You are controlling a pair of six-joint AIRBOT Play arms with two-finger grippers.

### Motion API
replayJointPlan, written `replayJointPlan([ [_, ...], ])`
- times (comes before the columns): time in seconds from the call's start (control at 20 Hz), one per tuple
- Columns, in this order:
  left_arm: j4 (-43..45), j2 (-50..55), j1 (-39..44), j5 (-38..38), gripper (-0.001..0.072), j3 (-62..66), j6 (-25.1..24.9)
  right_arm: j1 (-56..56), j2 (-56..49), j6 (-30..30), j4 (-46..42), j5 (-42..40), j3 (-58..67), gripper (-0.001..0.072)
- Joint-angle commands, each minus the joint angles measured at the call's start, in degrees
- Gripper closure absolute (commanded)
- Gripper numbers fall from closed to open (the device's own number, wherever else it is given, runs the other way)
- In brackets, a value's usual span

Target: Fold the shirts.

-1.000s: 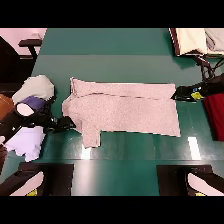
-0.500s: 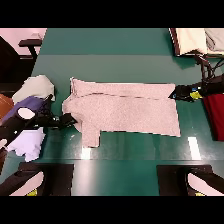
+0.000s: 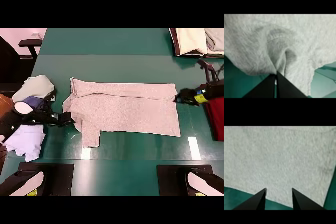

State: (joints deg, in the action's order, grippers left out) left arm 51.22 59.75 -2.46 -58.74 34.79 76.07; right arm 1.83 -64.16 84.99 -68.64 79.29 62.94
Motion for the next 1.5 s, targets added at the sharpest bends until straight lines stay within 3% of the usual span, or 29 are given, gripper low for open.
replayJointPlan([
  [0.0, 5.46, -0.04, -0.02, -10.34, 0.0686, 7.61, -1.57, -6.78, 3.34, 0.09, -5.09, 3.37, -8.26, 0.0346],
  [0.05, 5.70, -0.04, -0.02, -11.52, 0.0686, 9.46, -1.60, -10.03, 4.92, 0.09, -5.40, 2.67, -12.28, 0.0340],
  [0.1, 5.68, -0.04, -0.02, -11.82, 0.0686, 10.95, -1.60, -14.03, 6.10, 0.09, -4.81, 2.27, -16.33, 0.0307],
  [0.15, 5.42, -0.04, -0.02, -11.74, 0.0686, 12.00, -1.57, -18.18, 6.43, 0.04, -3.91, 2.27, -19.85, 0.0227],
  [0.2, 5.31, -0.04, -0.02, -11.32, 0.0686, 12.50, -1.55, -21.53, 6.19, -0.02, -3.04, 2.34, -22.64, 0.0222],
  [0.4, 5.40, -0.04, -0.02, -10.80, 0.0686, 12.59, -1.55, -27.85, 2.10, -4.00, 4.31, -1.05, -30.01, 0.0282],
  [0.65, 5.42, -0.04, -0.02, -10.82, 0.0686, 12.59, -1.55, -21.20, -3.91, -5.22, 9.01, -6.23, -28.17, 0.0285],
  [0.85, 8.02, -0.13, -0.02, -15.80, 0.0687, 12.59, -1.55, -13.68, -5.20, -5.20, 6.27, -5.66, -23.34, 0.0692],
  [1.0, 13.03, -6.03, -0.02, -19.61, 0.0688, 12.59, -1.31, -10.73, -0.52, -4.90, -1.29, -1.62, -20.55, 0.0695],
  [1.25, 13.09, -15.69, -0.02, -30.08, 0.0687, 12.87, -0.68, -9.31, 12.61, -2.89, -9.60, 7.10, -16.72, 0.0695],
  [1.45, 13.09, -14.14, -0.02, -23.89, 0.0687, 15.50, -0.11, -9.29, 13.29, -2.27, -9.05, 6.32, -9.90, 0.0696],
])
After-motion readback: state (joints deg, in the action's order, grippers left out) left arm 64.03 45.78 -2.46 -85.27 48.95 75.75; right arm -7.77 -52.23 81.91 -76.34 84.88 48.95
